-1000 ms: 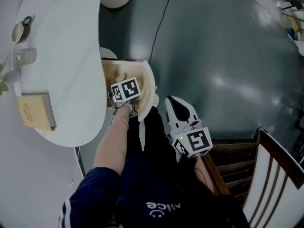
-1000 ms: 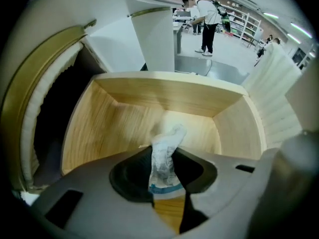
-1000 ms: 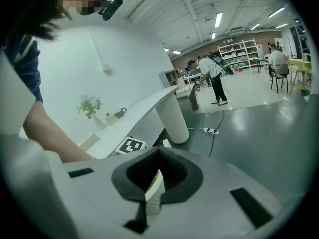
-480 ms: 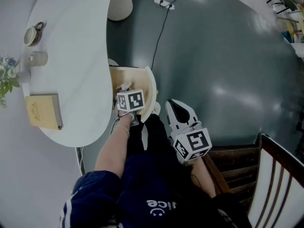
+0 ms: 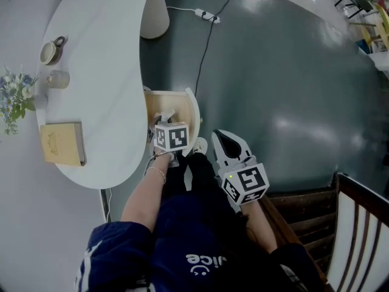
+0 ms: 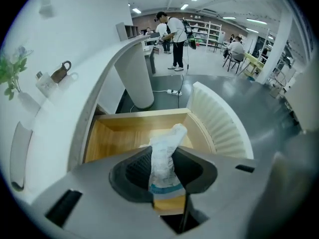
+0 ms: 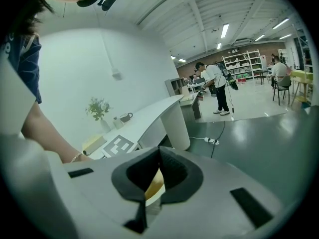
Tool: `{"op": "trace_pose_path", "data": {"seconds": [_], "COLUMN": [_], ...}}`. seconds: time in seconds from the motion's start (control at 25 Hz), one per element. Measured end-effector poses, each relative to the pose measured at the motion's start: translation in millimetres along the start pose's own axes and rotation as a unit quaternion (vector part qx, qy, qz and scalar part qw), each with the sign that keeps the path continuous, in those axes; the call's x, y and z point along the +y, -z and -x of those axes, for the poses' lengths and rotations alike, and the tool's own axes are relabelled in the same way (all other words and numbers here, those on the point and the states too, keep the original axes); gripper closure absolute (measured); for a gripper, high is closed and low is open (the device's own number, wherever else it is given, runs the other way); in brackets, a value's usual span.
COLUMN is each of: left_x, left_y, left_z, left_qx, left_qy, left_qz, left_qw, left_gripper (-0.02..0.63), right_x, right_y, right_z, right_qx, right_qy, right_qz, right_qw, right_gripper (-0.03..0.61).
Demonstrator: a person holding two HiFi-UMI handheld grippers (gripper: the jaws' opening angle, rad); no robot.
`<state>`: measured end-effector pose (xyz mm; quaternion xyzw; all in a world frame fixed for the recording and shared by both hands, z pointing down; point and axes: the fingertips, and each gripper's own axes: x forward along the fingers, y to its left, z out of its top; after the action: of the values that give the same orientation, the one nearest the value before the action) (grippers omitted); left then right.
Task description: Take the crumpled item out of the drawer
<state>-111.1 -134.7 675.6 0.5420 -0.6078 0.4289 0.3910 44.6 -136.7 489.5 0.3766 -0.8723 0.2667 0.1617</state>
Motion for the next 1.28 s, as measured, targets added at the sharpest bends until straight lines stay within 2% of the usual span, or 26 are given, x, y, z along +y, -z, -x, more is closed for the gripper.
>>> {"op": "trace_pose_path", "data": {"seconds": [0.2,0.76,0.96,1.28], "left_x": [-4.1,5.2,3.3,2.1], "left_y": [-19.0,-30.8,-39.3,-44.2], "left_z": [25.3,78.2,95.3,122.4], "left_qx": [-0.048,-0.112,-0.137,-0.164], "left_qy": [0.010,0.029,0.049,0.096], "left_qz": [-0.014,-0.024,-0.038,-0.001], "left_qw": [0.9987,0.9930,0.9886,0.9819], "left_gripper": [0.494,0.494,0.494,0.494], "right_x": [1.3,12.0,16.6,22.6], "right_y": [-4.4,-18.5,-20.3,-27.3], "right_z": [6.2,12.6,13.1,18.7], "right_qx": [-0.008,-0.021,-0.022,-0.029], "right_qy": [0.005,0.009,0.017,0.027], "right_qz": [0.004,0.027,0.030,0.038], "right_qw": [1.000,0.999,0.999,0.999], "right_gripper": [0.572,0.571,0.572,0.571]}}
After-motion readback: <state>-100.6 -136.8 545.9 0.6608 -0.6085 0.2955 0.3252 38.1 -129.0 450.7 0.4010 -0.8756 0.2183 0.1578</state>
